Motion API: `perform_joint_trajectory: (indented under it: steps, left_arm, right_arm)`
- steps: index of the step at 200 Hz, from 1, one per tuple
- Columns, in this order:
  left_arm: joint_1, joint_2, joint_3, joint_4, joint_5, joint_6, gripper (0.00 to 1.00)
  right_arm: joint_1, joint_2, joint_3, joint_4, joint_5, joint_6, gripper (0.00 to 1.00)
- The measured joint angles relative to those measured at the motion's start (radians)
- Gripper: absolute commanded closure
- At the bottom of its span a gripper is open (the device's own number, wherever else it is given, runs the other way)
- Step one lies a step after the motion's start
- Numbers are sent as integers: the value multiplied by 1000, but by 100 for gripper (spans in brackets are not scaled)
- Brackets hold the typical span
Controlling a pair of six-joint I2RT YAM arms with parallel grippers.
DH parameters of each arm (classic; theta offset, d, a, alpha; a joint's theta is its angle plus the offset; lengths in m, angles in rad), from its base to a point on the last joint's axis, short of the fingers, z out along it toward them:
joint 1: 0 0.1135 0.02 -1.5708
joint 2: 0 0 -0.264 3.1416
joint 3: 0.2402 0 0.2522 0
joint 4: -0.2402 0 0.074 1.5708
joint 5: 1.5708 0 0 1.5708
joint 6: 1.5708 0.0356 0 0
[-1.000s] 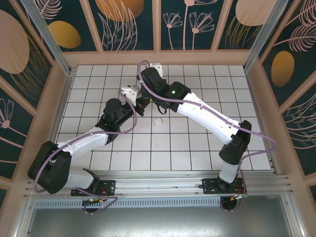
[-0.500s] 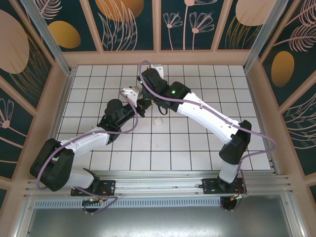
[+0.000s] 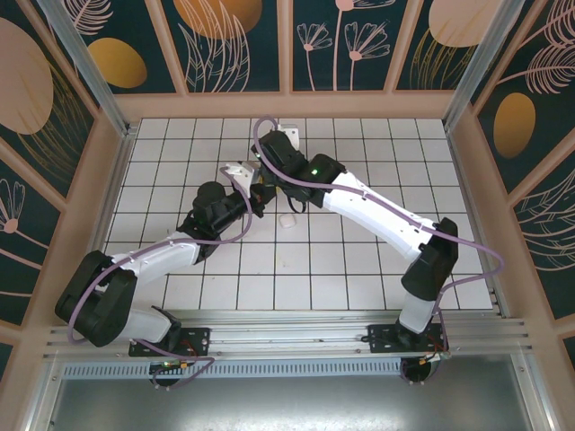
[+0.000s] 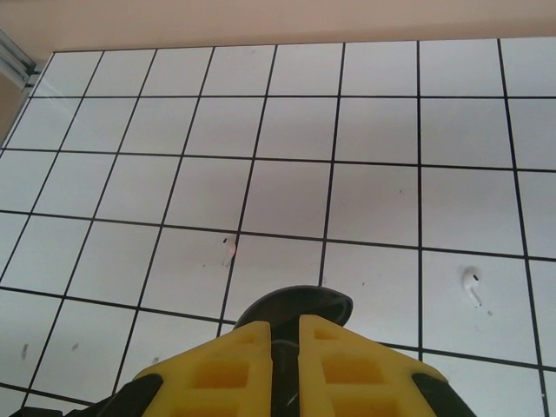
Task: Insert wireless bluetooth earbuds into charging case
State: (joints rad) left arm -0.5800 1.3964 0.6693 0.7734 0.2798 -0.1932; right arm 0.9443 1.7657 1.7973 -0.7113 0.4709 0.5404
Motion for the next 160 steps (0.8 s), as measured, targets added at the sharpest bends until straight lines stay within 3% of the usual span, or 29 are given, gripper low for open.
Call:
perform_joint_trajectory:
  steps: [80, 160]
  left_arm:
    - [-2, 5, 0, 9, 12, 0, 100]
    - [-3, 9, -24, 93, 69, 1, 100]
  right_arm:
    - [-10, -28, -30, 10, -20, 36, 87]
    - [-46, -93, -100, 65, -133, 43, 88]
